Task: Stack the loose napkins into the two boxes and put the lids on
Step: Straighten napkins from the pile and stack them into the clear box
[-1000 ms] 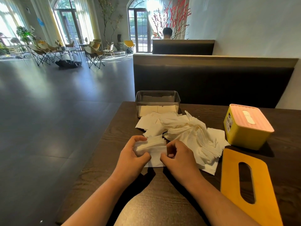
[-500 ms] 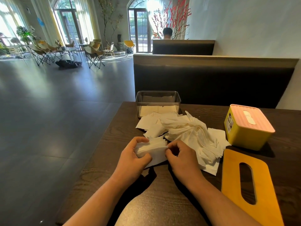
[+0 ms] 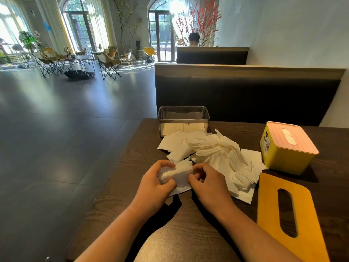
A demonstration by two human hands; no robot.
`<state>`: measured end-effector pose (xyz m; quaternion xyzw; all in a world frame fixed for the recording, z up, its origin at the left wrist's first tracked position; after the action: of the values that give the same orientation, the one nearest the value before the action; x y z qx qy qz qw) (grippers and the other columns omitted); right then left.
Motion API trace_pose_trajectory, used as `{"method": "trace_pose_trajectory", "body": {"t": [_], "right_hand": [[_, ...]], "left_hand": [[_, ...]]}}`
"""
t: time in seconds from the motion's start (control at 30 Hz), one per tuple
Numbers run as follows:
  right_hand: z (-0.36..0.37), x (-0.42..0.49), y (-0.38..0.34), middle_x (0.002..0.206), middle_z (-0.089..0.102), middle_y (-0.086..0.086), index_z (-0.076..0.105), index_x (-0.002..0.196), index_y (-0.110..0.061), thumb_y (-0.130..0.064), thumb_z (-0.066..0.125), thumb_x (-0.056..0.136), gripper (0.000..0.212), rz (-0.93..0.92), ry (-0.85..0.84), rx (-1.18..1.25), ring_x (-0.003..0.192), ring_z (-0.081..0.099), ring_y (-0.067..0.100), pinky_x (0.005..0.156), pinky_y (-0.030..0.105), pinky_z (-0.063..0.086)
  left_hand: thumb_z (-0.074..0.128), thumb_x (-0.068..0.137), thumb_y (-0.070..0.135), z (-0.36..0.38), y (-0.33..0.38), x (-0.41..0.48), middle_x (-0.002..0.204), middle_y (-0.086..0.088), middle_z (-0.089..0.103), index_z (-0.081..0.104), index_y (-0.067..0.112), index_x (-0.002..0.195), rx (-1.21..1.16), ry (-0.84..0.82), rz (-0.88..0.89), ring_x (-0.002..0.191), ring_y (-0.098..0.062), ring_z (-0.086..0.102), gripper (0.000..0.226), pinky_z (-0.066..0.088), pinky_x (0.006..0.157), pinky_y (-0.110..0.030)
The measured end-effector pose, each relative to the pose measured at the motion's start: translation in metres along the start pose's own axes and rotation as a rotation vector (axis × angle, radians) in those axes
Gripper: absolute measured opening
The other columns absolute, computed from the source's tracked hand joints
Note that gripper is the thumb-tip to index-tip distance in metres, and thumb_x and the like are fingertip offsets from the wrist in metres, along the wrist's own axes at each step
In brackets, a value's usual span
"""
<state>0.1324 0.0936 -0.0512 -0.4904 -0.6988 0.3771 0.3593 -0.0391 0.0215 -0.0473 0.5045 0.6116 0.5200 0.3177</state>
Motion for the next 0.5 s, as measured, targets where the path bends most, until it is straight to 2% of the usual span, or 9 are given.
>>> {"method": "trace_pose_trajectory", "body": {"t": [0.17,0.27,0.33,0.43,0.5], "right_hand": [[0.0019,0.0013,0.0007,0.08,0.069,-0.004,0.069,0.089,-0.029,-0.021,0.07,0.095,0.009,-0.011,-0.011,-0.026,0.077,0.063,0.014,0.068,0.023,0.051],[0.0002,0.0024,0.0024,0.079,0.068,-0.004,0.069,0.088,-0.028,-0.021,0.069,0.095,0.01,-0.006,0.005,-0.011,0.073,0.06,0.01,0.065,0.022,0.048],[-0.0037,0.0031,0.0037,0.077,0.067,-0.004,0.068,0.087,-0.029,-0.02,0.069,0.094,0.012,-0.002,0.041,0.003,0.07,0.056,0.006,0.062,0.019,0.045],[-0.0056,0.0055,0.0063,0.079,0.065,-0.004,0.066,0.092,-0.031,-0.019,0.07,0.092,0.013,0.024,0.067,0.033,0.069,0.055,0.006,0.062,0.019,0.045],[-0.0032,0.0067,0.0074,0.09,0.064,-0.002,0.063,0.106,-0.032,-0.02,0.072,0.092,0.02,0.043,0.054,0.061,0.076,0.059,0.011,0.068,0.021,0.048]], "left_hand": [[0.068,0.087,0.001,-0.0006,-0.0031,0.0018,0.118,0.008,0.072,0.067,0.036,0.111,0.022,-0.003,0.015,0.092,-0.011,0.073,0.042,0.061,0.08,-0.029],[0.068,0.087,0.0,-0.0006,-0.0042,0.0016,0.108,0.008,0.073,0.066,0.032,0.113,0.013,-0.002,0.005,0.077,-0.006,0.069,0.041,0.056,0.07,-0.024],[0.069,0.087,-0.001,0.0,-0.0047,0.0014,0.098,0.004,0.074,0.066,0.031,0.113,-0.002,-0.008,-0.001,0.068,-0.012,0.063,0.042,0.054,0.064,-0.028],[0.069,0.087,-0.002,0.0005,-0.005,0.0019,0.095,0.001,0.074,0.065,0.032,0.114,-0.005,-0.006,-0.012,0.066,-0.016,0.063,0.043,0.055,0.062,-0.035],[0.069,0.088,-0.003,0.0013,-0.0035,0.0014,0.098,0.0,0.073,0.064,0.03,0.116,0.001,-0.01,-0.014,0.071,-0.013,0.069,0.044,0.059,0.064,-0.035]]}}
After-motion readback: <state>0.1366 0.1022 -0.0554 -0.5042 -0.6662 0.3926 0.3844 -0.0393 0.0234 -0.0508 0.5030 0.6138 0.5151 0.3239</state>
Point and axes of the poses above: each hand's wrist, its own x-axis towards the middle knuckle, its own z-axis out of the palm, y = z × x, the point moved 8 cm from there along x, towards the middle knuckle
